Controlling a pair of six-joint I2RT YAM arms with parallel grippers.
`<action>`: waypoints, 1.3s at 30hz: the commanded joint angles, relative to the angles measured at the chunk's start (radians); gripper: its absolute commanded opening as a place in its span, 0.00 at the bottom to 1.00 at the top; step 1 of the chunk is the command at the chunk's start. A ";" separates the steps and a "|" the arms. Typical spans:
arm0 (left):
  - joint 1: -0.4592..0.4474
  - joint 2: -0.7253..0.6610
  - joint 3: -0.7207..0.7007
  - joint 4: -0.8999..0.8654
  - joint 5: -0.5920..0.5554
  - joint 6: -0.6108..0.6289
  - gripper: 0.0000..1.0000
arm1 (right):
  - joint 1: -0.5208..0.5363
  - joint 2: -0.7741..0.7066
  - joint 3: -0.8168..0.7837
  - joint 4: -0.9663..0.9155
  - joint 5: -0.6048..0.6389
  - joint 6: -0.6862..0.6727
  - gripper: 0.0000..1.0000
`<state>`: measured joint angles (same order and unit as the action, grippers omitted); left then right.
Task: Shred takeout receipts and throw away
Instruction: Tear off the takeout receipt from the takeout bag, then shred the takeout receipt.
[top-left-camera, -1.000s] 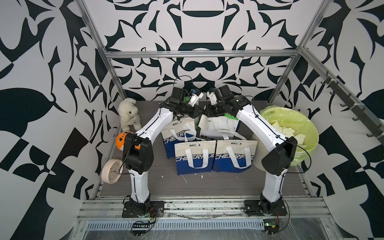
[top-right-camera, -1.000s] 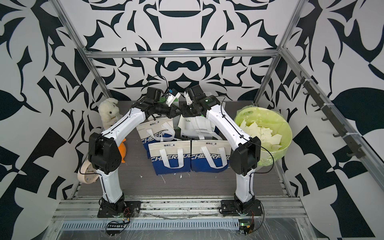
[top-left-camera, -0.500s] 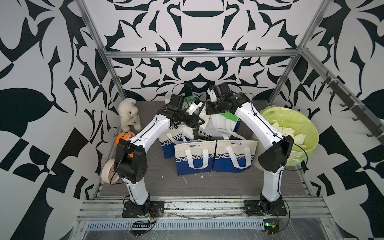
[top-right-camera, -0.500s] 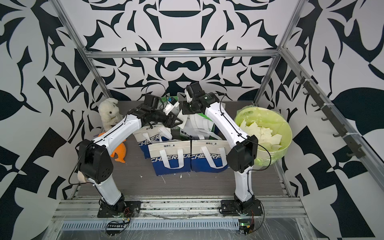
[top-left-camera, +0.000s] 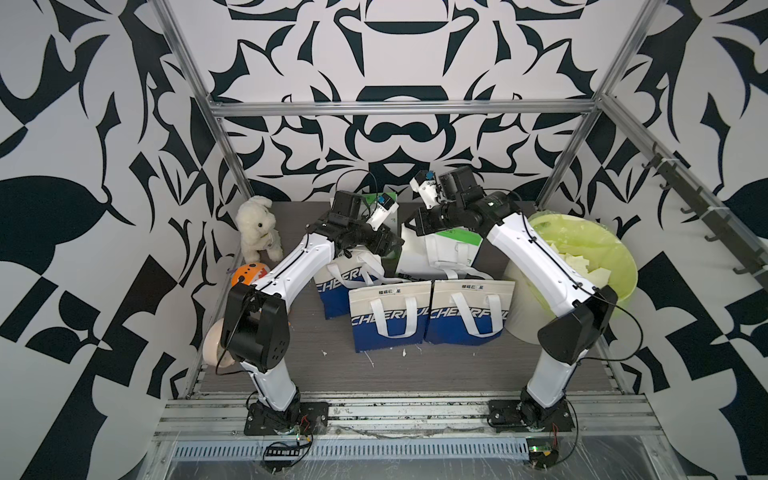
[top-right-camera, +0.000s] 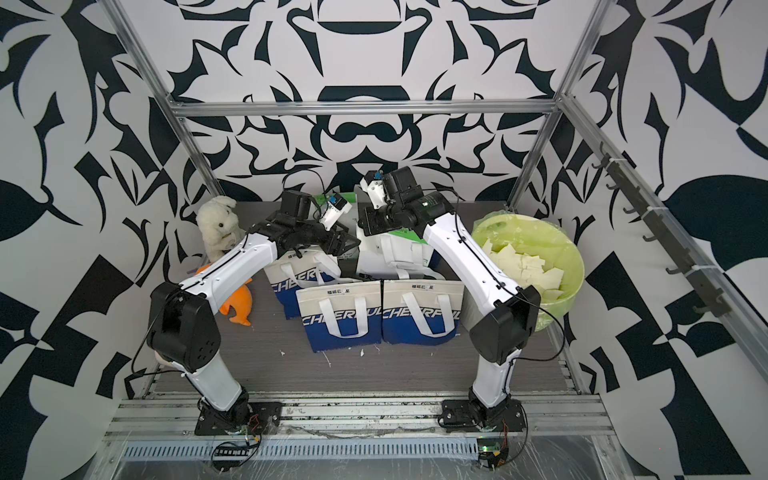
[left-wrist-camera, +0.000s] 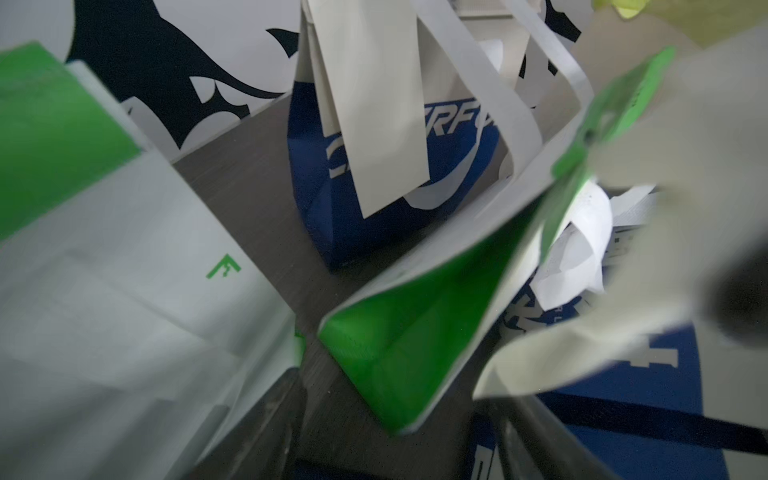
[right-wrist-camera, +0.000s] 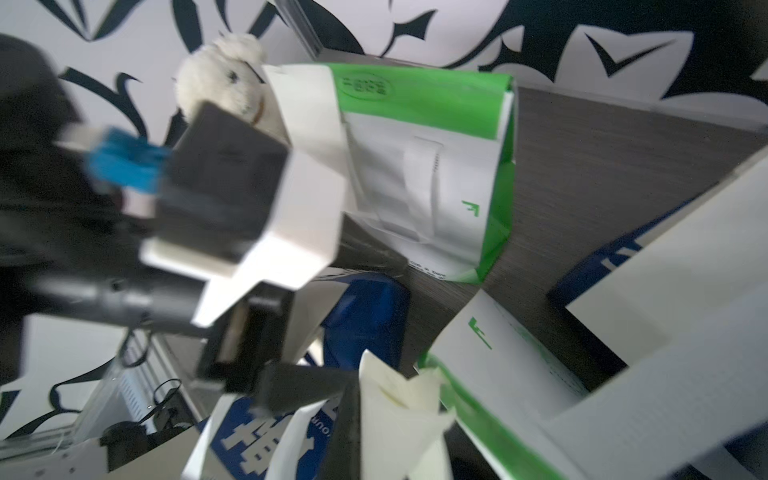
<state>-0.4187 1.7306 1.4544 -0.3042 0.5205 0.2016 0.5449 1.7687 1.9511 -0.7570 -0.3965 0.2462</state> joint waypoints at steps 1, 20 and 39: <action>0.011 -0.012 -0.034 0.052 0.021 -0.028 0.74 | 0.006 -0.071 -0.004 0.107 -0.140 -0.013 0.00; 0.011 -0.172 -0.085 0.123 0.111 -0.069 1.00 | 0.007 -0.327 -0.150 -0.097 0.030 -0.192 0.00; -0.260 -0.310 0.094 -0.153 0.350 -0.083 0.86 | 0.008 -0.640 -0.408 -0.066 -0.160 -0.106 0.00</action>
<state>-0.6300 1.4349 1.5303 -0.3904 0.8509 0.1238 0.5461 1.1538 1.5726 -0.8776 -0.4648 0.1047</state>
